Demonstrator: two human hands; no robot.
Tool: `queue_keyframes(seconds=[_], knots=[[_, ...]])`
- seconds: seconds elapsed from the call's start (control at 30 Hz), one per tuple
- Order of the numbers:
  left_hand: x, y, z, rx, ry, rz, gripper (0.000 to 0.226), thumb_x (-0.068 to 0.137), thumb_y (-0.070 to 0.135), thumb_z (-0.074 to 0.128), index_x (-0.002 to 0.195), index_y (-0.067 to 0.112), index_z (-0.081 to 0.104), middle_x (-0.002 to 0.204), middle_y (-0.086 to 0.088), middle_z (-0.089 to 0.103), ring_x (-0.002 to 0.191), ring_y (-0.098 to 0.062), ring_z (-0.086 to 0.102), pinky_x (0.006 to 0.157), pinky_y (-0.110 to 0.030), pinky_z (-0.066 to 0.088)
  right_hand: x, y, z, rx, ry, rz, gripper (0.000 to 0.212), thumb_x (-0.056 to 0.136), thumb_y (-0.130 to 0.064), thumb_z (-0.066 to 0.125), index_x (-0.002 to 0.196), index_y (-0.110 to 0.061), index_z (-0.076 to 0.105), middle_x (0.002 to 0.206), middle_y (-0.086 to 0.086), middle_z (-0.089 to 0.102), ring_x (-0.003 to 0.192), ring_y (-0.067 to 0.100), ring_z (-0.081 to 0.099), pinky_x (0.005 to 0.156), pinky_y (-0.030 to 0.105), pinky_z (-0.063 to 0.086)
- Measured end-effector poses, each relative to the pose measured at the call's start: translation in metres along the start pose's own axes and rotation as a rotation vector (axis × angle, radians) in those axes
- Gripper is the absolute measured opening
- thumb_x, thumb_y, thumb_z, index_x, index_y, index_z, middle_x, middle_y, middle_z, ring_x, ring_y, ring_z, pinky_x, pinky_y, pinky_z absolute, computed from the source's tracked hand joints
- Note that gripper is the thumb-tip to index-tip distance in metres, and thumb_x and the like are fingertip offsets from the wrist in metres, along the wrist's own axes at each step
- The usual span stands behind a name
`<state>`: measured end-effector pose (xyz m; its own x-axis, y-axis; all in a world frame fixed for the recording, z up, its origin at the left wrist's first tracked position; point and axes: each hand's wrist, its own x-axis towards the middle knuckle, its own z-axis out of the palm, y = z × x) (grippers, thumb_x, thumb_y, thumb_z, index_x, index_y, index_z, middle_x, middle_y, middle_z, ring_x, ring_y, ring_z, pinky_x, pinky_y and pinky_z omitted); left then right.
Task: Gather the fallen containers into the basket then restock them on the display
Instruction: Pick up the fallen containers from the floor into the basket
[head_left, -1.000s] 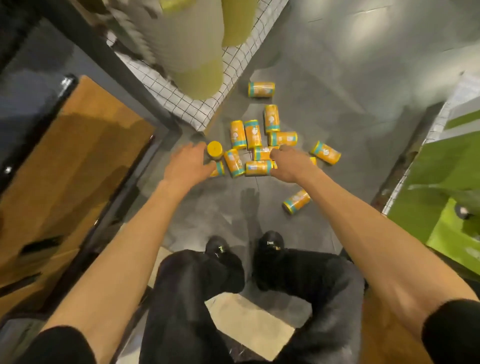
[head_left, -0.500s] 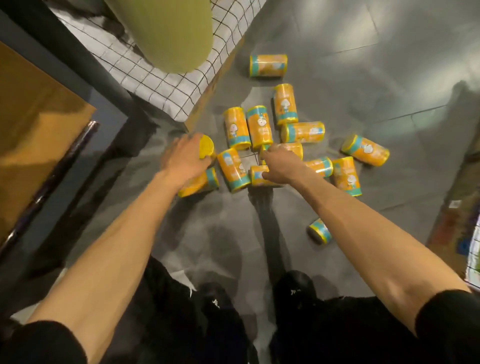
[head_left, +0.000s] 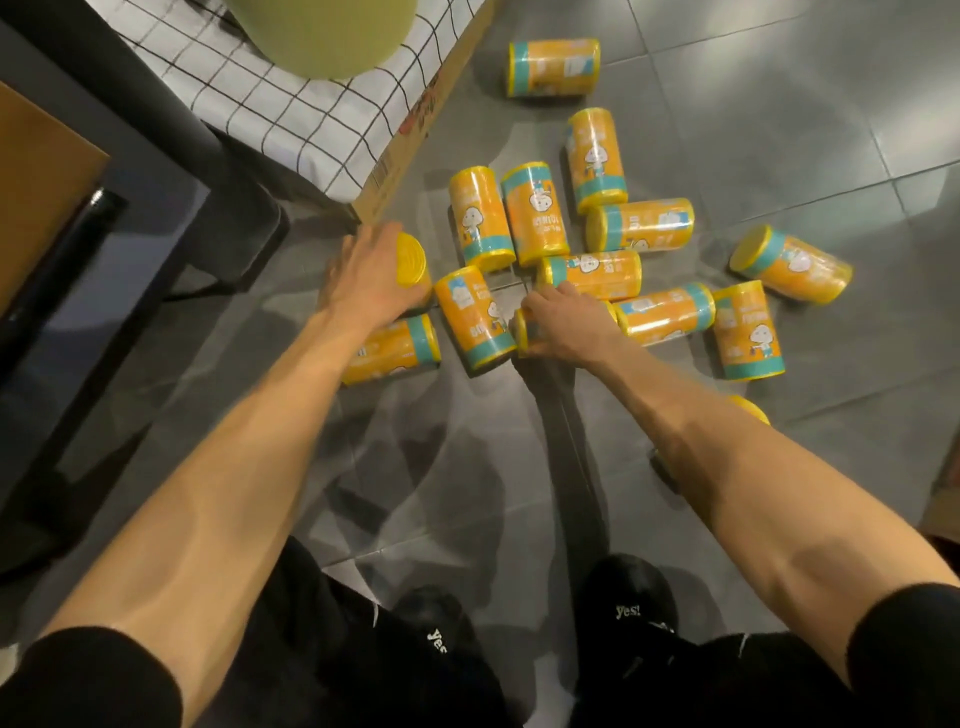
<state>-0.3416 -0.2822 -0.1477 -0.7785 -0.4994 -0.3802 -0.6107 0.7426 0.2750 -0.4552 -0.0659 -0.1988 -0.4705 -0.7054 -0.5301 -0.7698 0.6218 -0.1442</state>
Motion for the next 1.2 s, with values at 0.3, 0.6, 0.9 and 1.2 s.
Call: queue_keyframes(seconds=[0.3,0.6,0.9,1.2], knots=[[0.001,-0.012,0.011,-0.114,0.039,0.033,0.082,0.079,0.031,0.079,0.146,0.015,0.033,0.143,-0.011,0.038,0.129,-0.035,0.044,0.099,-0.047,0.041,0.005,0.004,0.015,-0.15,0.036,-0.02,0.075,0.075,-0.061,0.071,0.134,-0.02,0.048,0.13,0.005,0.055,0.123,0.028,0.043,0.098,0.042,0.038],[-0.02,-0.015,0.018,-0.221,0.12,-0.025,0.071,0.072,0.041,0.081,0.131,0.017,0.048,0.13,-0.01,0.051,0.119,-0.032,0.051,0.09,-0.042,0.045,-0.011,0.008,0.006,0.11,0.046,-0.01,0.076,0.07,-0.046,0.083,0.133,-0.017,0.05,0.13,0.006,0.052,0.117,0.028,0.053,0.096,0.04,0.044],[-0.106,0.028,-0.078,-0.386,0.101,-0.053,0.051,0.068,0.044,0.078,0.107,0.017,0.058,0.112,-0.008,0.059,0.106,-0.025,0.054,0.079,-0.03,0.038,-0.128,-0.026,-0.1,0.691,0.223,0.248,0.076,0.065,-0.041,0.089,0.126,-0.012,0.055,0.123,0.01,0.055,0.111,0.026,0.055,0.094,0.038,0.048],[-0.262,0.083,-0.257,-0.519,0.158,-0.147,0.062,0.071,0.039,0.082,0.122,0.015,0.055,0.12,-0.008,0.055,0.11,-0.028,0.053,0.085,-0.038,0.044,-0.262,-0.086,-0.282,0.825,0.228,0.132,0.05,0.066,-0.039,0.086,0.11,-0.024,0.068,0.092,-0.021,0.062,0.09,0.007,0.061,0.082,0.032,0.053]])
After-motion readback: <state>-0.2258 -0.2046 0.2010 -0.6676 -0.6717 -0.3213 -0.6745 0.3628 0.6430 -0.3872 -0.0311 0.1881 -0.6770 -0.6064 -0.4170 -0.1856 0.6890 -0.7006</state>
